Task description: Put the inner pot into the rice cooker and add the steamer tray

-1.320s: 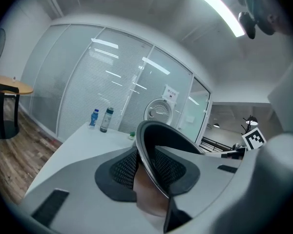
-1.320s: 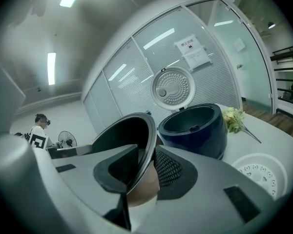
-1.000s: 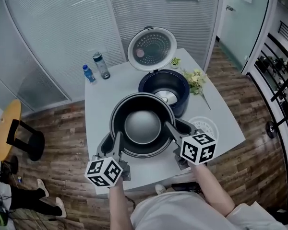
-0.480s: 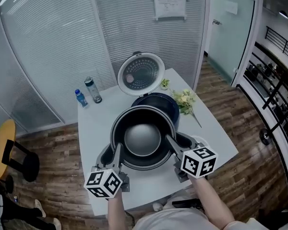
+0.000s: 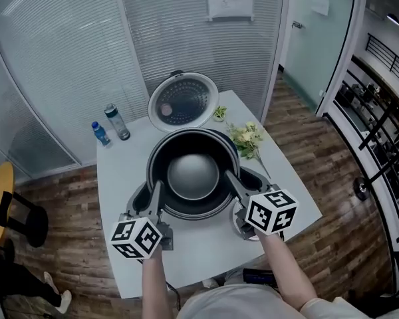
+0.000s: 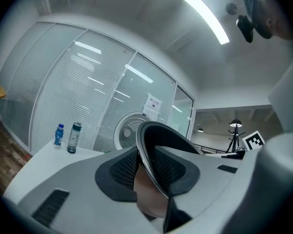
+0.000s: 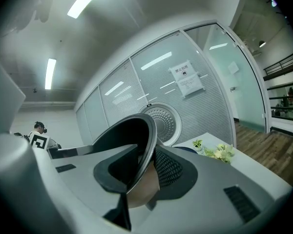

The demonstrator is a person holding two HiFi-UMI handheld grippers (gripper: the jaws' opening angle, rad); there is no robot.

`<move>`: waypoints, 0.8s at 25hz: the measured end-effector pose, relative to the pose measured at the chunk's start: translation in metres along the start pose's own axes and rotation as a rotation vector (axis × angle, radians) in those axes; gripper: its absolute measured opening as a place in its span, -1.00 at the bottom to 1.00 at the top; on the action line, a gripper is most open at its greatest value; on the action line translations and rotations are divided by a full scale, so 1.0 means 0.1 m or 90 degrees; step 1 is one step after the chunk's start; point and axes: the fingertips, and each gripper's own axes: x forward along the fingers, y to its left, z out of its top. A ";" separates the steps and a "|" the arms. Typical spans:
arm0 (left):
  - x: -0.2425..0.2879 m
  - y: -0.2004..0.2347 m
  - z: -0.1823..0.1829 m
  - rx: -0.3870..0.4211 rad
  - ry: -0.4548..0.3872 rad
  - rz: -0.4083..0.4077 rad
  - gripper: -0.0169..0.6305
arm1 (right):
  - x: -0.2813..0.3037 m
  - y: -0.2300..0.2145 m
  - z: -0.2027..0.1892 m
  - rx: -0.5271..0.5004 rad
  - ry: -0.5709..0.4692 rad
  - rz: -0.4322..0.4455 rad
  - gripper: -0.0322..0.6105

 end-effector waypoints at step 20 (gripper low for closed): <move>1.09 0.17 -0.09 -0.042 0.014 -0.002 -0.63 | 0.74 -0.75 0.24 -0.004 0.032 -0.011 -0.55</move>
